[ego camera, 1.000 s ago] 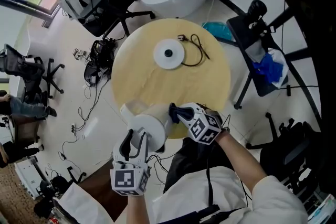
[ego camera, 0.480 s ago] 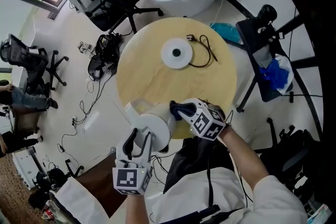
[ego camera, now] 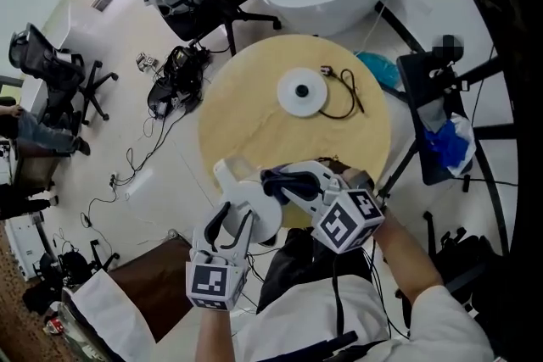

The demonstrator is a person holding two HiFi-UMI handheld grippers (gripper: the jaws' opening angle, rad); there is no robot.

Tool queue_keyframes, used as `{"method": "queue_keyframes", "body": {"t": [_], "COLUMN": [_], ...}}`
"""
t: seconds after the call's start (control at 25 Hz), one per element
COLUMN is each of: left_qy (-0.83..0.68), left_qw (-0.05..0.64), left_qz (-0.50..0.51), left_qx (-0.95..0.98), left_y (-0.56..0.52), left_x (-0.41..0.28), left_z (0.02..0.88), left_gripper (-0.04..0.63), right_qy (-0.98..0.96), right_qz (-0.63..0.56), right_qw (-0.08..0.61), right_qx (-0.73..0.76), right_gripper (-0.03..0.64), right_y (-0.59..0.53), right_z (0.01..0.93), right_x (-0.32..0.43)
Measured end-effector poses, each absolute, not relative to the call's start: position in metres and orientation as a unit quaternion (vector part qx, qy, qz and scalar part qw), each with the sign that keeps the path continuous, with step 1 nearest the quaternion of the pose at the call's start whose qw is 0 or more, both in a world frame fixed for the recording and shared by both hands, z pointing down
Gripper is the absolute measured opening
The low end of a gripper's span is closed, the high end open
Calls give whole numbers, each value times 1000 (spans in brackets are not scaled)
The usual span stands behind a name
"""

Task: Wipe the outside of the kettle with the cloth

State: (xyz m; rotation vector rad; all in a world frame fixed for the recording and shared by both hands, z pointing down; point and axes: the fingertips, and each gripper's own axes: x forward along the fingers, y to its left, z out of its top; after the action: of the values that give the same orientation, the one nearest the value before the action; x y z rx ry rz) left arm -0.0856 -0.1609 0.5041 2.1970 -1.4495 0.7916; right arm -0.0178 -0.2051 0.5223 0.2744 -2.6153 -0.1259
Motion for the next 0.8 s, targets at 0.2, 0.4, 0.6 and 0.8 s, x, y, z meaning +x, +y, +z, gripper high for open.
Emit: {"method": "queue_keyframes", "body": {"t": [0.2, 0.4, 0.6, 0.8], "left_qy": [-518, -520, -516, -514], "left_qw": [198, 201, 199, 199], "left_qz": [280, 279, 283, 285], "left_qx": [784, 782, 783, 784], "left_y": [-159, -160, -159, -158], "left_x": [-85, -86, -85, -85], "left_z": [507, 505, 506, 506], "left_gripper": [186, 187, 187, 187], "right_qy": [-955, -942, -923, -924], "right_qz": [-16, 47, 90, 75], "right_qw": [282, 322, 367, 373], "right_qx": [93, 84, 71, 35], "right_gripper": [67, 67, 67, 67], "right_y": [-209, -217, -221, -224], "right_z": [573, 650, 718, 723], "right_x": [-19, -24, -24, -31]}}
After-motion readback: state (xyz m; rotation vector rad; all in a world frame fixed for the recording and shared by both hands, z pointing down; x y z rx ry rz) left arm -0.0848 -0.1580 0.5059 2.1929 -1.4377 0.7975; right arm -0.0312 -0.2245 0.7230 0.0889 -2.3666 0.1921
